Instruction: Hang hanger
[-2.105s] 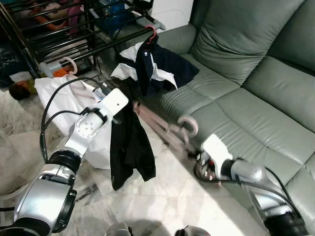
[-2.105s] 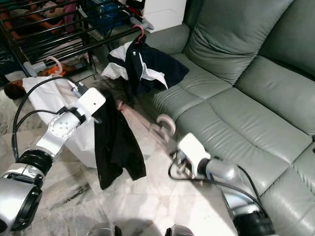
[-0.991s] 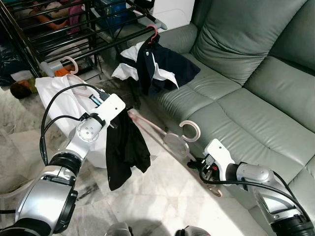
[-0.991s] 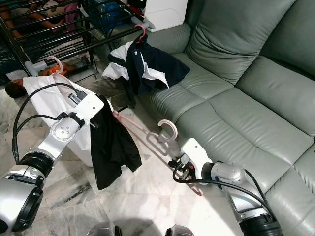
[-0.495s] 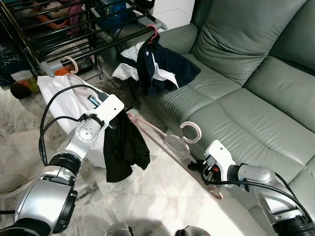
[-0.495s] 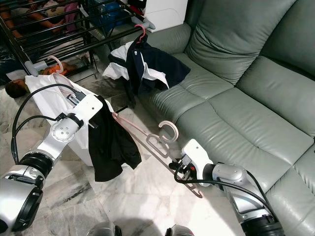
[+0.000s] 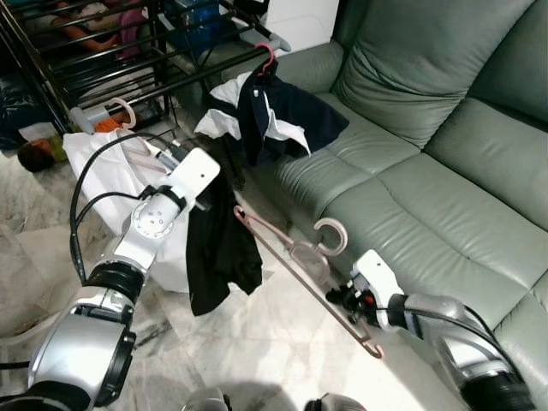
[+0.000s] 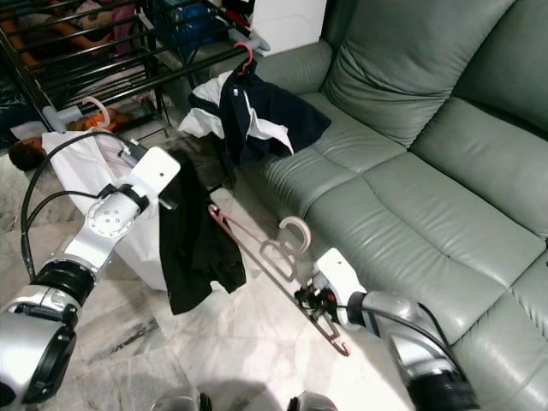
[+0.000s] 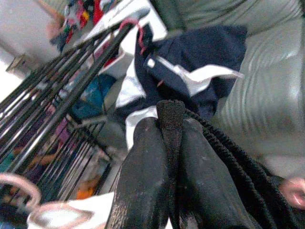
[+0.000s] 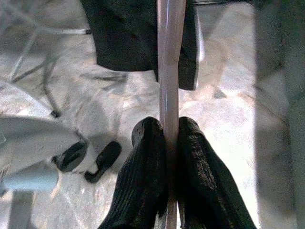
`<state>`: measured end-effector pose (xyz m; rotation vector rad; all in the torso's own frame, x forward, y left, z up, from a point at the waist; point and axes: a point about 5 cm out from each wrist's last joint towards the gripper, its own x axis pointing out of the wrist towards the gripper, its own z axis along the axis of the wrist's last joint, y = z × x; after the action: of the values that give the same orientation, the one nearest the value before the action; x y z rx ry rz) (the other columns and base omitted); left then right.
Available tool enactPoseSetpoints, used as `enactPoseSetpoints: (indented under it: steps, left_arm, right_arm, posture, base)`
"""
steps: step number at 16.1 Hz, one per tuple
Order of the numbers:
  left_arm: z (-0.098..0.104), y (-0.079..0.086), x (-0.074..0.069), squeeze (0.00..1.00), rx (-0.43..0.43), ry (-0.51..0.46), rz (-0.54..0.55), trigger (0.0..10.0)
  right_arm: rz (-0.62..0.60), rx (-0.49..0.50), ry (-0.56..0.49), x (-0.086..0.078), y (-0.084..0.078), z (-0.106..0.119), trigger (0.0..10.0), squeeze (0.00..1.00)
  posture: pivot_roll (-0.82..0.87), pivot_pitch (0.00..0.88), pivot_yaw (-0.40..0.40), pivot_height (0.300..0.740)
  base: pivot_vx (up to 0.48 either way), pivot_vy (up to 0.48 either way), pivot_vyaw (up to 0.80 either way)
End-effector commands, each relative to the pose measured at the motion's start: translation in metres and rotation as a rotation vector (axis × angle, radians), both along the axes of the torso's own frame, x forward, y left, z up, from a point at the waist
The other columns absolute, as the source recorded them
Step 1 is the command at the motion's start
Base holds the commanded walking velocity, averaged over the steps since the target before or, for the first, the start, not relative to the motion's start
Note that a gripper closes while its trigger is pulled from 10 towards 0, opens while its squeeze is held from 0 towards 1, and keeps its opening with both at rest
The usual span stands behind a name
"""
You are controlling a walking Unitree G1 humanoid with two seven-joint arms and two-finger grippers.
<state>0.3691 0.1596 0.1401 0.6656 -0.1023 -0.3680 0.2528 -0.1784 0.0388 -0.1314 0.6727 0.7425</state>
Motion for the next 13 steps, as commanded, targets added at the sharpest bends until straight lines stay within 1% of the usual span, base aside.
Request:
enactPoseSetpoints:
  steps: [1, 3, 4, 5, 6, 8, 9, 10, 11, 13]
  left_arm:
    - [0.010, -0.003, 0.000, 0.00, -0.024, -0.035, -0.035, 10.0]
    - [0.016, -0.008, -0.001, 0.00, -0.034, -0.053, -0.070, 10.0]
    - [0.017, -0.011, -0.001, 0.00, -0.042, -0.052, -0.077, 10.0]
    - [0.012, -0.009, 0.000, 0.00, -0.014, -0.037, -0.048, 10.0]
    - [0.008, -0.005, 0.000, 0.00, 0.017, -0.031, -0.014, 10.0]
    - [0.001, 0.008, 0.003, 0.00, 0.048, -0.015, 0.105, 10.0]
    - [-0.002, 0.015, 0.004, 0.00, 0.058, -0.015, 0.168, 10.0]
    - [-0.006, 0.020, 0.005, 0.00, 0.057, 0.001, 0.220, 10.0]
    - [-0.009, 0.022, 0.005, 0.00, 0.045, 0.019, 0.236, 10.0]
    - [-0.014, 0.016, 0.003, 0.00, 0.047, 0.041, 0.208, 10.0]
  right_arm:
    - [-0.069, -0.001, -0.008, 0.006, -0.008, 0.002, 10.0, 0.00]
    - [-0.109, 0.000, -0.002, 0.010, -0.012, 0.000, 10.0, 0.00]
    - [-0.120, -0.008, -0.030, 0.013, -0.014, 0.003, 10.0, 0.00]
    - [-0.138, 0.001, -0.099, 0.018, -0.014, 0.011, 10.0, 0.00]
    - [-0.161, 0.002, -0.146, 0.023, -0.015, 0.016, 10.0, 0.00]
    - [-0.213, -0.019, -0.249, 0.031, -0.021, 0.026, 10.0, 0.00]
    - [-0.219, -0.009, -0.273, 0.030, -0.023, 0.032, 10.0, 0.00]
    - [-0.184, -0.001, -0.262, 0.026, -0.022, 0.034, 10.0, 0.00]
    - [-0.141, 0.009, -0.249, 0.021, -0.021, 0.034, 10.0, 0.00]
    - [-0.003, 0.090, -0.201, 0.009, -0.010, 0.043, 10.0, 0.00]
  posture:
    - [-0.06, 0.000, 0.035, 0.740]
    - [-0.06, 0.000, 0.035, 0.740]
    - [-0.06, 0.000, 0.035, 0.740]
    - [-0.05, 0.000, 0.036, 0.740]
    - [-0.06, 0.000, 0.037, 0.740]
    - [-0.06, 0.000, 0.041, 0.740]
    - [-0.06, 0.000, 0.042, 0.740]
    - [-0.07, 0.000, 0.044, 0.740]
    - [-0.07, 0.000, 0.044, 0.740]
    - [-0.08, 0.000, 0.048, 0.740]
  base:
    - [0.000, 0.000, 0.00]
    - [0.000, 0.000, 0.00]
    - [0.000, 0.000, 0.00]
    - [0.000, 0.000, 0.00]
    - [0.000, 0.000, 0.00]
    - [0.000, 0.000, 0.00]
    - [0.000, 0.000, 0.00]
    - [0.000, 0.000, 0.00]
    - [0.000, 0.000, 0.00]
    - [0.000, 0.000, 0.00]
